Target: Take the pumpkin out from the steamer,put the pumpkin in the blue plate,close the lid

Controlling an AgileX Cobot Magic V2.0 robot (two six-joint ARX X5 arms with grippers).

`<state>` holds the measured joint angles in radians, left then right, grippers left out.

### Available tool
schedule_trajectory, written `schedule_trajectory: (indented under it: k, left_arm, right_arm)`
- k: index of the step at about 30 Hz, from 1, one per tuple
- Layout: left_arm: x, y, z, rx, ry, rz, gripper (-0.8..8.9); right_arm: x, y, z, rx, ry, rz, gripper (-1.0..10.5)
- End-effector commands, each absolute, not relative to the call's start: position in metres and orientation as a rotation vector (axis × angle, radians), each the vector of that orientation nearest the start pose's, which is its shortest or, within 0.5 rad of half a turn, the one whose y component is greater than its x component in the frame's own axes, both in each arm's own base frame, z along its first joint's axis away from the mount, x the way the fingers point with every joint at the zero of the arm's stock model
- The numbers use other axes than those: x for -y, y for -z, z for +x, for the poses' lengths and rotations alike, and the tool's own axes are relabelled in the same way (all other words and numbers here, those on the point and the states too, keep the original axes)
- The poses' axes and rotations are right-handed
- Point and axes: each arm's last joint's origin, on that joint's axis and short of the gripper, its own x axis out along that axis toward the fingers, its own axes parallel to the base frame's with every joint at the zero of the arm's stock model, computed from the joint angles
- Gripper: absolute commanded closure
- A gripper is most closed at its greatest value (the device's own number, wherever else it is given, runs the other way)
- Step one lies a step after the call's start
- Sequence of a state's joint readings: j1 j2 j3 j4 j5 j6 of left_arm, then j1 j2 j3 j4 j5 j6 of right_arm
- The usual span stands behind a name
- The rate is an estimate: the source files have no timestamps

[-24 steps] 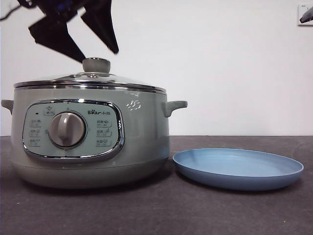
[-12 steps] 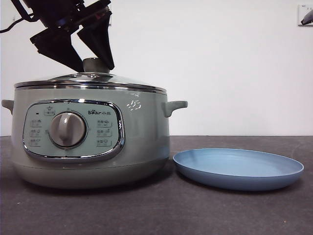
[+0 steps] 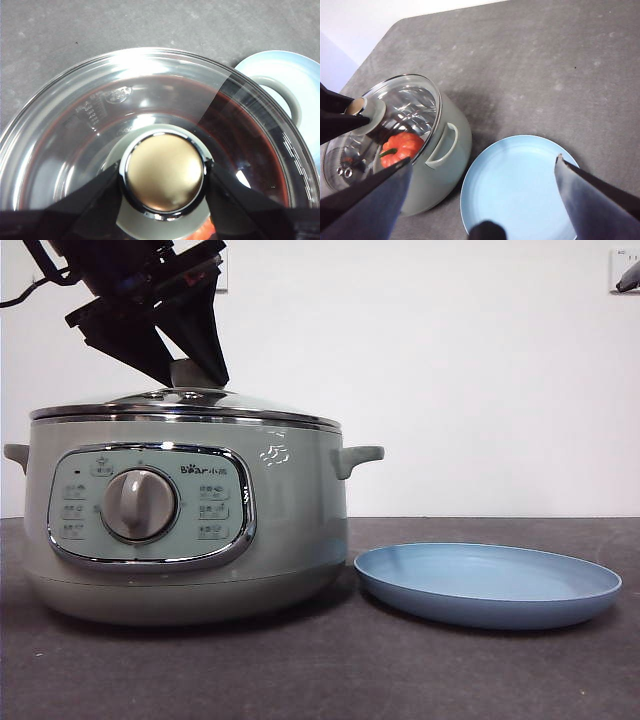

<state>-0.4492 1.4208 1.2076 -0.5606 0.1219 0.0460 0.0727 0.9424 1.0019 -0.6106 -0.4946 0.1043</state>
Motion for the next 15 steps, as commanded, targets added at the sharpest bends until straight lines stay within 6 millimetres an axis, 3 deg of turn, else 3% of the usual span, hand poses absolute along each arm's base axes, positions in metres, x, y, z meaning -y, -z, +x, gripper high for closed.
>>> schedule_trajectory:
  k: [1, 9, 15]
  left_arm:
    - [0.137, -0.317, 0.273, -0.701, 0.578, 0.170, 8.22]
    - [0.134, -0.360, 0.267, -0.567, 0.581, 0.149, 8.22]
    - [0.121, -0.397, 0.245, -0.440, 0.535, 0.141, 8.22]
  right_arm:
    - [-0.028, -0.344, 0.184, -0.562, -0.532, 0.205, 4.7]
    - [-0.033, -0.346, 0.186, -0.538, -0.559, 0.193, 4.7]
    - [-0.053, -0.346, 0.196, -0.563, -0.646, 0.169, 4.7]
